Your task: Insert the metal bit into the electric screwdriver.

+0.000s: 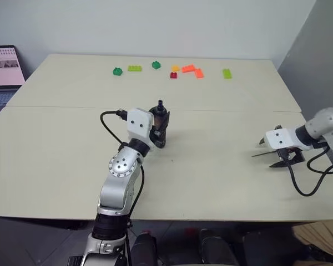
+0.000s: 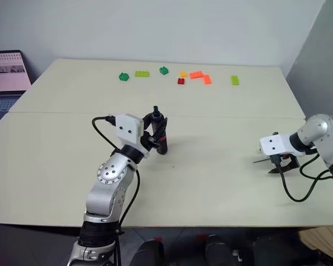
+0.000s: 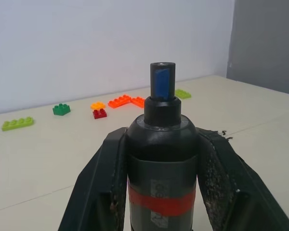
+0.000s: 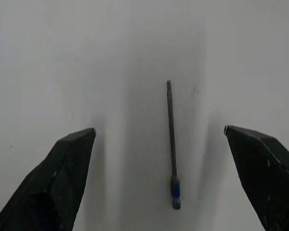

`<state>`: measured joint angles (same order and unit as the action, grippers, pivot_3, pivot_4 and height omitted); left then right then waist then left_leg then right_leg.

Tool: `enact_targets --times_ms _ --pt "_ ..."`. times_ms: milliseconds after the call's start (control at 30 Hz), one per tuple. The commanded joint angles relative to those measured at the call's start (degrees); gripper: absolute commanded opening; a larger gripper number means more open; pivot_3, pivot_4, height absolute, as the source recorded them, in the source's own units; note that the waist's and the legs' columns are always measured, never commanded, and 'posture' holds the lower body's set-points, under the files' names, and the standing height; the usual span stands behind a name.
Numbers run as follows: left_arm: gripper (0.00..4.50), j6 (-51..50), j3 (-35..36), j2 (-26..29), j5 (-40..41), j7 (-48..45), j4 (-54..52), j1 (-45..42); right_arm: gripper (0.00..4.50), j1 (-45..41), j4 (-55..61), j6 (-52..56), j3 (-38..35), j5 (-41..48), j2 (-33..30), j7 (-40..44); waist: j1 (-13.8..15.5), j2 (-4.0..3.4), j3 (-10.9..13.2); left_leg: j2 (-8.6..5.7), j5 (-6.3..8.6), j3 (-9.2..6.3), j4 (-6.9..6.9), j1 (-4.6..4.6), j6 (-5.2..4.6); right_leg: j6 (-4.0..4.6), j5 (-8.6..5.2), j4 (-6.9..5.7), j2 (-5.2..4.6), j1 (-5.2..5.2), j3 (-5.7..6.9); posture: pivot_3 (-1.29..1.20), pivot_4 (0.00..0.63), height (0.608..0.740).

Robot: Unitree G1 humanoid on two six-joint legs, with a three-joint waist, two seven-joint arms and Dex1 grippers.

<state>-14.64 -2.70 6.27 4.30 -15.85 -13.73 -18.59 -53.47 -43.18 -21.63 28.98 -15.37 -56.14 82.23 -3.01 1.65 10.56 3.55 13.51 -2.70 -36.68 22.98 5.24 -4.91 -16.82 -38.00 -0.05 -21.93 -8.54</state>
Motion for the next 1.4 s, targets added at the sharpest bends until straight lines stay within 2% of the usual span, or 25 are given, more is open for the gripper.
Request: enact_targets --times_ms 33,167,367,467,800,1000,1267,1400 --pt "1.66 -0.3 -0.8 -0.2 0.3 0.6 -2.6 0.7 4.5 -6.1 -10.9 -6.3 1.9 -6.1 2.4 -1.5 0.0 -0.01 0.0 -0.01 0.0 0.0 0.04 0.0 0.0 0.01 0.0 0.01 -0.02 0.0 0.01 0.0 0.15 0.74" --pt "1.66 -0.6 -0.9 0.0 0.3 1.0 -3.3 1.2 4.5 -9.8 -19.1 -9.2 4.2 -11.4 4.4 -4.5 0.3 -0.03 0.0 -0.02 0.0 0.0 0.09 0.0 0.01 0.02 0.0 0.01 -0.07 0.01 0.06 0.0 0.15 0.74" --pt "1.66 -1.3 -1.0 0.0 0.3 1.7 -4.3 1.9 4.5 -11.5 -24.8 -8.9 3.7 -13.5 6.6 -5.9 0.0 -0.06 0.0 -0.07 0.0 -0.01 0.09 -0.05 0.01 0.02 0.01 -0.02 -0.1 0.05 0.06 0.0 0.15 0.74" --pt "1.66 -1.6 -0.9 0.1 0.5 1.8 -4.6 2.0 4.05 -11.2 -25.5 -8.2 2.5 -12.9 7.4 -5.9 -0.2 -0.06 0.0 -0.06 0.0 -0.04 0.09 -0.15 0.0 0.02 0.01 -0.02 -0.09 0.18 0.09 0.0 0.15 0.74" --pt "1.66 -2.0 -1.3 0.2 0.6 1.6 -4.4 1.8 1.38 -11.3 -25.3 -7.4 -0.1 -11.7 9.6 -4.2 -0.8 -0.07 0.0 -0.08 -0.01 -0.11 -0.08 -0.29 -0.02 -0.05 0.04 -0.04 -0.07 0.44 0.11 0.0 0.15 0.74" --pt "1.66 -2.0 -1.6 0.1 0.5 1.5 -4.3 1.8 0.09 -11.9 -25.4 -7.2 0.1 -12.7 9.8 -4.0 -0.8 -0.07 0.0 -0.08 -0.01 -0.13 -0.09 -0.3 -0.02 -0.05 0.04 -0.03 -0.07 0.47 0.11 0.0 0.15 0.74" --pt "1.66 -1.9 -1.6 0.0 0.3 1.6 -4.1 1.8 0.0 -12.9 -25.0 -8.2 1.1 -15.0 8.8 -5.2 -0.8 -0.08 0.0 -0.09 -0.01 -0.14 -0.1 -0.29 -0.03 -0.05 0.04 -0.02 -0.08 0.48 0.13 0.0 0.15 0.74" --pt "1.66 -1.2 -1.6 0.1 -0.4 2.1 -4.0 1.8 0.0 -14.1 -24.2 -7.8 -3.3 -10.0 9.2 -3.7 -0.8 -0.13 0.0 -0.09 -0.01 -0.14 -0.09 -0.29 -0.02 -0.05 0.04 -0.01 -0.08 0.48 0.13 0.0 0.15 0.74"
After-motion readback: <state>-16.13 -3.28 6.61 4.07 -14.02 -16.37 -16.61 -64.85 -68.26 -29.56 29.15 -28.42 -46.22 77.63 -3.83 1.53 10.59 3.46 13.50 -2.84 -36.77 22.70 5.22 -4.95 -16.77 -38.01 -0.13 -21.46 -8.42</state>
